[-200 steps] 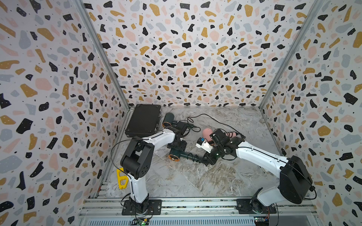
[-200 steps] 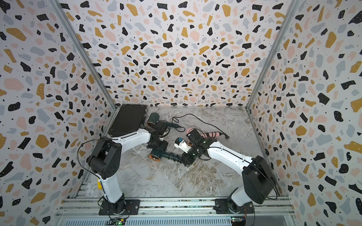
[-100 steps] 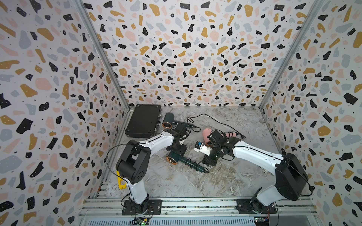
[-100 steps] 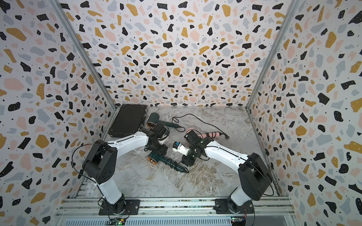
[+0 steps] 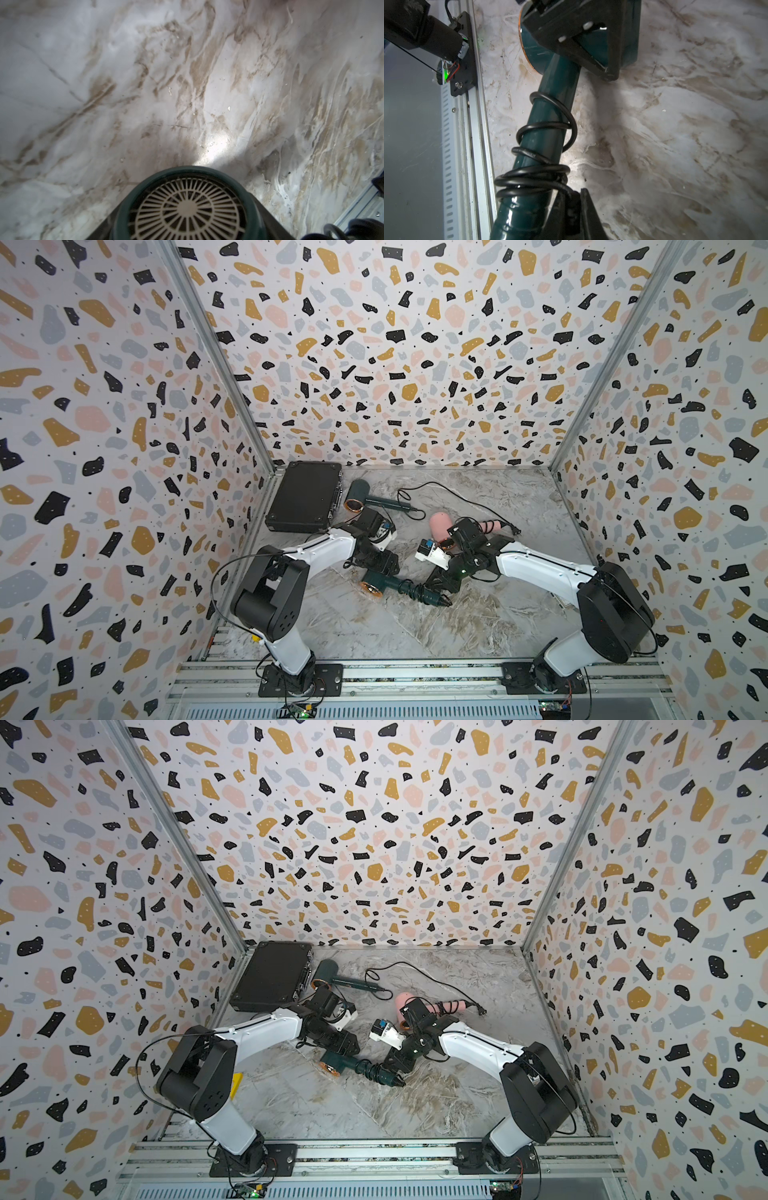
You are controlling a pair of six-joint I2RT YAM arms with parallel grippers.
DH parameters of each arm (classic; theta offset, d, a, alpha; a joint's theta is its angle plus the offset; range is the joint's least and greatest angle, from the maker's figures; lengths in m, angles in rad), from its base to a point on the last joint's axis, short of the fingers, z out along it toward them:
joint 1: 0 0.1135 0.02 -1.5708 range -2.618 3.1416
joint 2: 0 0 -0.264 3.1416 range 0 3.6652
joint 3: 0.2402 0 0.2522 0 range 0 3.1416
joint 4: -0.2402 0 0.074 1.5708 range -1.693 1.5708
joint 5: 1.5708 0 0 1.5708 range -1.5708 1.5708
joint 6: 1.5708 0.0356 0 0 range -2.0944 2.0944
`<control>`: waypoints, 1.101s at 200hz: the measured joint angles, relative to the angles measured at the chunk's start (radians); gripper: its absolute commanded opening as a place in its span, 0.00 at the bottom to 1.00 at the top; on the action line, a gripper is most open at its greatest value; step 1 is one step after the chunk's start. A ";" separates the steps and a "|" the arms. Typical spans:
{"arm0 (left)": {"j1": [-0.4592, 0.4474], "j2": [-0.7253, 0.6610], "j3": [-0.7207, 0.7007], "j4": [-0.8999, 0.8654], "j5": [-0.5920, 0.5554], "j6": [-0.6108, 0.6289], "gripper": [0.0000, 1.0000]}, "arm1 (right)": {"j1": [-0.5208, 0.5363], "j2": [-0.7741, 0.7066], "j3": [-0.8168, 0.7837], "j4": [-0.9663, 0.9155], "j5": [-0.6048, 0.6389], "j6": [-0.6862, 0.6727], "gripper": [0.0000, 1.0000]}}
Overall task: Wrap the cord around the hair dryer
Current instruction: Move the hair dryer to the center of the board.
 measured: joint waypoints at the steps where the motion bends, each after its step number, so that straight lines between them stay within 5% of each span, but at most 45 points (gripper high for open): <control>1: 0.002 -0.001 -0.002 0.002 0.001 -0.001 0.00 | 0.000 0.000 0.000 0.002 -0.001 0.002 0.00; 61: 0.101 -0.052 -0.143 0.143 0.089 -0.151 0.00 | -0.028 0.014 -0.048 0.189 -0.056 0.143 0.00; 127: 0.133 -0.109 -0.348 0.530 0.161 -0.390 0.00 | -0.071 0.024 -0.105 0.393 -0.098 0.312 0.00; 220: 0.117 -0.115 -0.116 0.130 -0.101 -0.322 0.00 | -0.031 0.127 0.013 0.245 0.156 0.276 0.00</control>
